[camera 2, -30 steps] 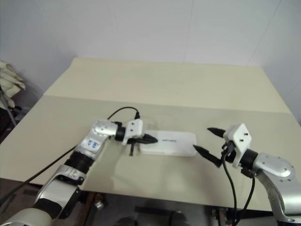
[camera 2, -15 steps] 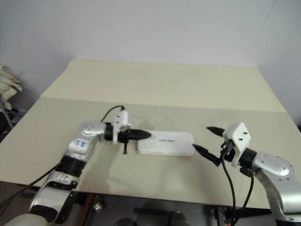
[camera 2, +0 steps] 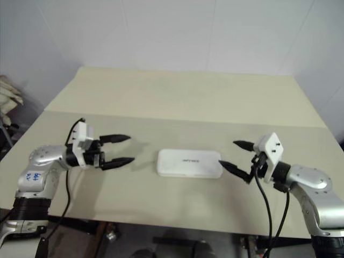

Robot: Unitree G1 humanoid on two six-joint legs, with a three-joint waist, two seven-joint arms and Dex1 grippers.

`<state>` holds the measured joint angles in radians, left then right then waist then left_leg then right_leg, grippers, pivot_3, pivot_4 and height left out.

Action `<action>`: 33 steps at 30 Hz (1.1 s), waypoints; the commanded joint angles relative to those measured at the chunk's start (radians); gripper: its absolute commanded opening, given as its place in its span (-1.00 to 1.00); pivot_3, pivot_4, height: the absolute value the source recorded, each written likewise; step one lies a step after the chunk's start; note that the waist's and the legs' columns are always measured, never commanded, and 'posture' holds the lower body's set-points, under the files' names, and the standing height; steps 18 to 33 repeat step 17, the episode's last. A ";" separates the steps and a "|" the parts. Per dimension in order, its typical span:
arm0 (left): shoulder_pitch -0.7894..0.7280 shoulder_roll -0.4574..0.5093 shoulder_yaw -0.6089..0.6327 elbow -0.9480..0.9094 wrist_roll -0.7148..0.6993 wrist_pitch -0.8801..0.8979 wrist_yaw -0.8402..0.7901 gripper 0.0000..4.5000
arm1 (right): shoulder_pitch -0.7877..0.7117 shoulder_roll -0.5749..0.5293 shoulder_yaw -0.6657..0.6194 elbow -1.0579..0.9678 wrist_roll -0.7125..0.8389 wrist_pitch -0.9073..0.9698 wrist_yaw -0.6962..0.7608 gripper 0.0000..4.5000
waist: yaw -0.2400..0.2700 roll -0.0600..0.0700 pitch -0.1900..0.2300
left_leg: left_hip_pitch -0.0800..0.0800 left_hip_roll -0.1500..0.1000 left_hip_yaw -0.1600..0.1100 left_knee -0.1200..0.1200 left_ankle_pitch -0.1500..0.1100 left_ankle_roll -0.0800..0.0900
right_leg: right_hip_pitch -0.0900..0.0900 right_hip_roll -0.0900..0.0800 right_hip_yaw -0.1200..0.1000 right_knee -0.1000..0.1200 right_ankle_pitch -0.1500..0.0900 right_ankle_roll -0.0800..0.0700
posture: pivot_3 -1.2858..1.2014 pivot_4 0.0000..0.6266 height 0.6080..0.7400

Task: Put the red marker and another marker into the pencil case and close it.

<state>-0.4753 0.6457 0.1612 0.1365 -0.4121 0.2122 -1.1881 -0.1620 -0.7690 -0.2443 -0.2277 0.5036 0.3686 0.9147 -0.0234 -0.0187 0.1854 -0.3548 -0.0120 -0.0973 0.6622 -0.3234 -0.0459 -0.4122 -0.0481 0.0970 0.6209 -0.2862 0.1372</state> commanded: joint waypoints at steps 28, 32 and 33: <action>-0.031 0.018 -0.023 -0.086 -0.026 0.028 0.079 0.99 | -0.009 -0.081 -0.093 0.064 -0.020 -0.060 0.044 1.00 | -0.005 0.000 0.000 | 0.000 0.001 0.001 -0.001 0.000 0.000 | 0.000 0.001 0.000 0.000 0.000 0.000 | 0.03 -0.52 1.00; -0.031 0.018 -0.023 -0.086 -0.026 0.028 0.079 0.99 | -0.009 -0.081 -0.093 0.064 -0.020 -0.060 0.044 1.00 | -0.005 0.000 0.000 | 0.000 0.001 0.001 -0.001 0.000 0.000 | 0.000 0.001 0.000 0.000 0.000 0.000 | 0.03 -0.52 1.00; -0.031 0.018 -0.023 -0.086 -0.026 0.028 0.079 0.99 | -0.009 -0.081 -0.093 0.064 -0.020 -0.060 0.044 1.00 | -0.005 0.000 0.000 | 0.000 0.001 0.001 -0.001 0.000 0.000 | 0.000 0.001 0.000 0.000 0.000 0.000 | 0.03 -0.52 1.00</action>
